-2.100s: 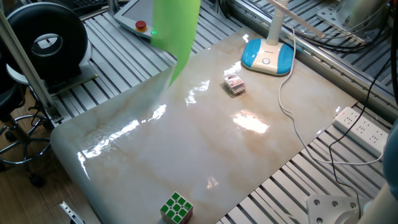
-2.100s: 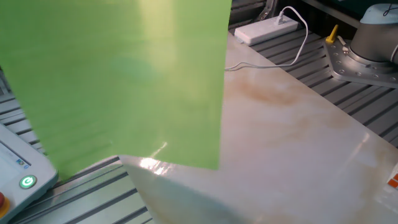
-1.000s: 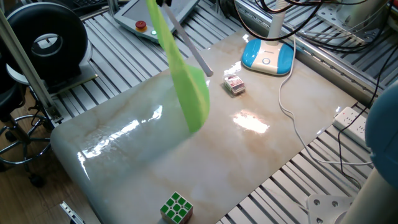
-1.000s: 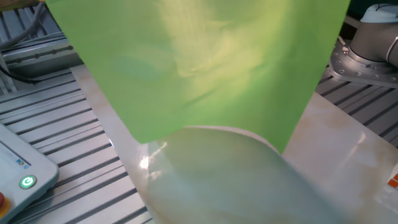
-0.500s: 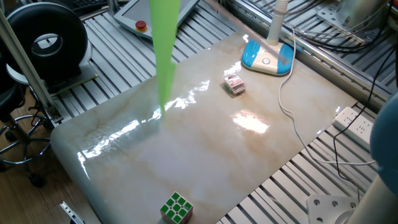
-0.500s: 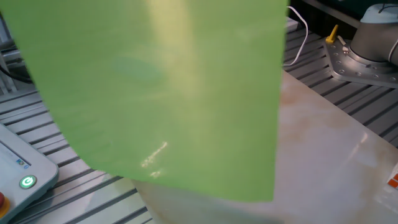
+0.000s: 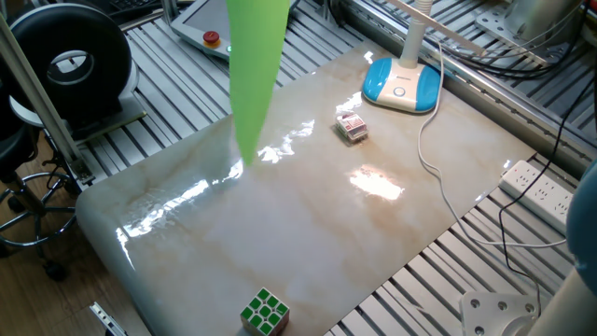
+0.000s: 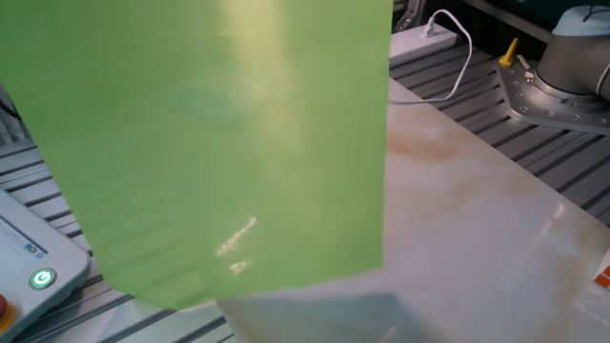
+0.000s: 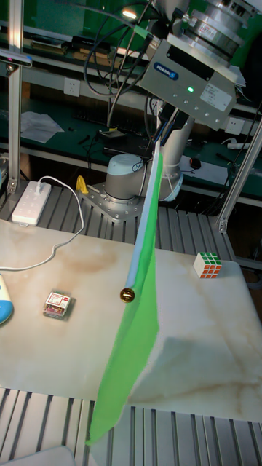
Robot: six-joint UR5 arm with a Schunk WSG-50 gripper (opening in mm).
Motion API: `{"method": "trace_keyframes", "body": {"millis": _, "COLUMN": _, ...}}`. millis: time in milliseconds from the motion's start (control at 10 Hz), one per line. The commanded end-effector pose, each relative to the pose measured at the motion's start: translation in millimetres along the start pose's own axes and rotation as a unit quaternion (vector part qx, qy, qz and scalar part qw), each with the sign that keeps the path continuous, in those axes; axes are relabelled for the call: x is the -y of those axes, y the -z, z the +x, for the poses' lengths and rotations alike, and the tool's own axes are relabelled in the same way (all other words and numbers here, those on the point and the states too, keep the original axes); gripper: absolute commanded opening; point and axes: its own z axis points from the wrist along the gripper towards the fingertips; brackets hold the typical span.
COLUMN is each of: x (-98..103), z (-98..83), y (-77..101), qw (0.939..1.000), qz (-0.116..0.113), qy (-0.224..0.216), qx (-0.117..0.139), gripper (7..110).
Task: Wave the flag
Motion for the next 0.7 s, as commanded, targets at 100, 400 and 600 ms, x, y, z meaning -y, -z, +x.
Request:
{"method": "trace_keyframes", "body": {"millis": 100, "x": -35.8, "z": -0.9, "y": 4.2, "qw": 0.9986, "qz": -0.053, "qy": 0.001, "qx": 0.003, "gripper": 7}}
{"method": "trace_keyframes", "body": {"millis": 400, "x": -103.7, "z": 5.4, "y": 16.7, "qw": 0.9935, "qz": -0.103, "qy": -0.048, "qx": 0.0, "gripper": 7}}
{"method": "trace_keyframes", "body": {"millis": 600, "x": -131.0, "z": 9.4, "y": 12.3, "qw": 0.9916, "qz": -0.103, "qy": -0.078, "qx": 0.011, "gripper": 7}}
